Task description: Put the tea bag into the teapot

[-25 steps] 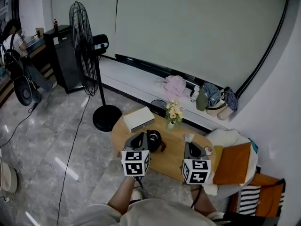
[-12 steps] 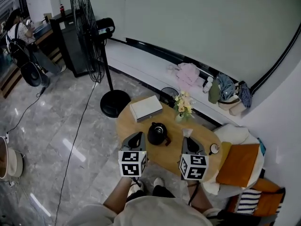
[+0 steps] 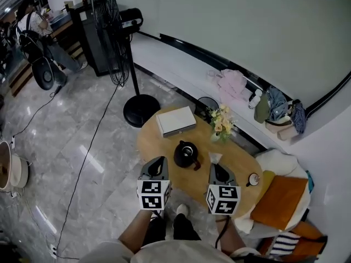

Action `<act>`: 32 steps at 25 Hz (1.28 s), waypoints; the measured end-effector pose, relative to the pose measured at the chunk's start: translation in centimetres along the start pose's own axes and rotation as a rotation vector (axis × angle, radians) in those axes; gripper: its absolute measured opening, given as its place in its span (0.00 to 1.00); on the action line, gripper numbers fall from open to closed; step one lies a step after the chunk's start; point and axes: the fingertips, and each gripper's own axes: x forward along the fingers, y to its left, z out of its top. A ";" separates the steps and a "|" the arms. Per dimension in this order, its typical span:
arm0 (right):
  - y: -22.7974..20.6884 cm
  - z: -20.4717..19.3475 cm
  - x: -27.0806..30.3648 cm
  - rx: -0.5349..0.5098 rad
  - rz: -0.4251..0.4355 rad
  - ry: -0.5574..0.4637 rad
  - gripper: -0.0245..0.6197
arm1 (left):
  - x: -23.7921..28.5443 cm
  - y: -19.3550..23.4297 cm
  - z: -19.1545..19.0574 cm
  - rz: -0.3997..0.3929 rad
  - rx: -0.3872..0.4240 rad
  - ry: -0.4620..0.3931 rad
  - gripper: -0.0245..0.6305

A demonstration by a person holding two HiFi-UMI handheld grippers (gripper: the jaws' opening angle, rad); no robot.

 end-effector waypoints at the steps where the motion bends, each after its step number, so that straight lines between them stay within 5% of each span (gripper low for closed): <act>1: 0.2 -0.8 0.4 0.004 0.012 0.009 0.09 | 0.0 0.2 -0.8 0.011 -0.003 0.006 0.06; 16: 1.9 -13.1 5.5 0.005 0.133 0.189 0.09 | 3.3 2.1 -13.4 0.094 -0.084 0.134 0.06; 32: 2.8 -13.0 11.1 0.005 0.165 0.156 0.09 | 7.3 4.2 -15.1 0.120 -0.091 0.122 0.06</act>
